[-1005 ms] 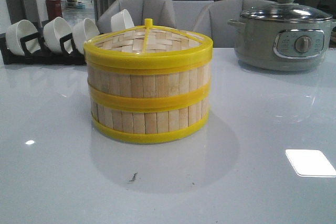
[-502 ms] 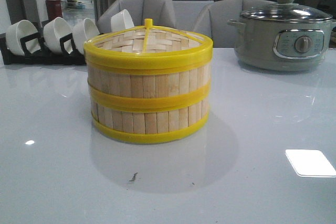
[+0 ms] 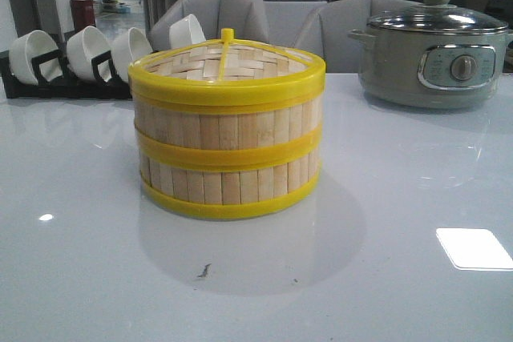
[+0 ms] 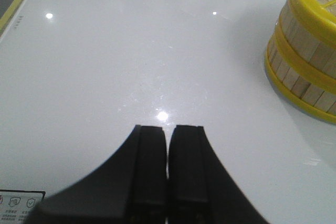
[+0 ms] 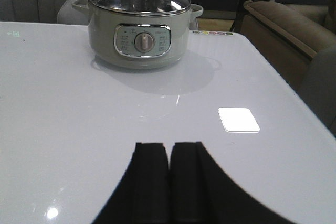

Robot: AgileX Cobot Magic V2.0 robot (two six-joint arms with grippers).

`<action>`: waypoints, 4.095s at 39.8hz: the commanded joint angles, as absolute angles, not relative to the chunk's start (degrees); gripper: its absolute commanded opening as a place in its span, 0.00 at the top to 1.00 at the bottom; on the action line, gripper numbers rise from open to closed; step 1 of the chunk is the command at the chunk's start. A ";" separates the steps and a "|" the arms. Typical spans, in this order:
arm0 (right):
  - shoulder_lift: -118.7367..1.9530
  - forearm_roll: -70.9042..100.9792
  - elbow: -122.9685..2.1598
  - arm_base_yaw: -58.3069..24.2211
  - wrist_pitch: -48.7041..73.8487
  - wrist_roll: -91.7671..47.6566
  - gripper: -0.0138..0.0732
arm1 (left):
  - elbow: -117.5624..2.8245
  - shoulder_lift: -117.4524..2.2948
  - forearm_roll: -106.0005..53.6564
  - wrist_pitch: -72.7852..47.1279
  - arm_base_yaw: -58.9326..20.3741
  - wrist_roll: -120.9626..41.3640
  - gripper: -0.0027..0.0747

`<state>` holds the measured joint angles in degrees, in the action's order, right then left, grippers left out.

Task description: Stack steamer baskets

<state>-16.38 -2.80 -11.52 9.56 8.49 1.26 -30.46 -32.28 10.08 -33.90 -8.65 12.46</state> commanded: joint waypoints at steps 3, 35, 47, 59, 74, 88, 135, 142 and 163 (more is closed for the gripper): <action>-16.73 -3.49 -13.19 9.81 2.74 0.83 0.74 | -32.14 -32.45 10.14 -29.84 -8.53 13.16 0.86; -16.73 -3.49 -13.19 9.82 2.39 0.83 0.74 | -32.14 -32.45 10.14 -29.84 -8.53 13.16 0.86; -16.73 -3.49 -13.19 9.82 2.39 0.83 0.74 | -32.14 -32.45 10.14 -29.84 -8.53 13.16 0.86; -16.73 -3.49 -13.19 9.82 2.39 0.83 0.74 | -32.14 -32.45 10.14 -29.84 -8.53 13.16 0.86; -16.73 -3.49 -13.19 9.82 2.43 0.83 0.74 | -28.90 -21.83 7.55 -17.66 -6.78 13.16 0.86; -16.73 -3.49 -13.19 9.82 2.54 0.83 0.74 | -11.43 -5.08 4.67 -5.66 -6.13 13.16 0.86; -16.79 -3.49 -13.19 9.82 2.60 0.83 0.74 | 0.41 1.03 3.54 5.20 -6.13 9.65 0.86; -16.79 -3.49 -13.19 9.82 2.60 0.83 0.74 | 0.41 1.03 3.93 5.20 -6.13 8.36 0.86; -16.79 -3.49 -13.19 9.82 2.60 0.83 0.74 | 0.41 1.03 4.02 5.08 -6.13 8.36 0.86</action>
<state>-16.38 -2.80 -11.52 9.56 7.48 1.26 0.34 0.26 4.05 0.00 -6.09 8.34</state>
